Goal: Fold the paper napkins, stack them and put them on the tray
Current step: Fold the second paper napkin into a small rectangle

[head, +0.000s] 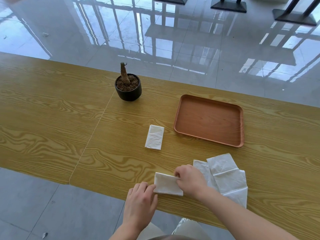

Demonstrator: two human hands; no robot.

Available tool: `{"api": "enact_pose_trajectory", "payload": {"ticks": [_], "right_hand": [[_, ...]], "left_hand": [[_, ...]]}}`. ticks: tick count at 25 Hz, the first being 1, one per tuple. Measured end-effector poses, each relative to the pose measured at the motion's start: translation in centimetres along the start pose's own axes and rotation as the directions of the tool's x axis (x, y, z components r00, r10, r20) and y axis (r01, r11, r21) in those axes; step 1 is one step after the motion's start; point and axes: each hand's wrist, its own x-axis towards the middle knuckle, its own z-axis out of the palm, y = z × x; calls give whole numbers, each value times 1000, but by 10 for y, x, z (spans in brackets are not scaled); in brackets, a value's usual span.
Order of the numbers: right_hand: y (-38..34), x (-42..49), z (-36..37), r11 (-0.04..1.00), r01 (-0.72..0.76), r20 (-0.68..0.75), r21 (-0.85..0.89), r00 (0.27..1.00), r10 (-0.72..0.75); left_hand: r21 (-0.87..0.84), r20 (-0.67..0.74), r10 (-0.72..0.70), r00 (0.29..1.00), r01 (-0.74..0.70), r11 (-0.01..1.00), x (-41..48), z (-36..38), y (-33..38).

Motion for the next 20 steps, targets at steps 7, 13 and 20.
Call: {"api": "enact_pose_trajectory", "payload": {"ticks": [7,13,20], "right_hand": [[-2,-4,-15,701,-177,2,690,970,242],[-15,-5,-26,383,-103,2,918,967,255],[-20,11,-23,402,-140,21,905,958,285]], "left_hand": [[-504,279,-490,826,560,658,37,-2,23],[-718,675,-342,654,688,-101,64,-12,47],[-814,420,-522,743,563,146,78,-24,32]]}}
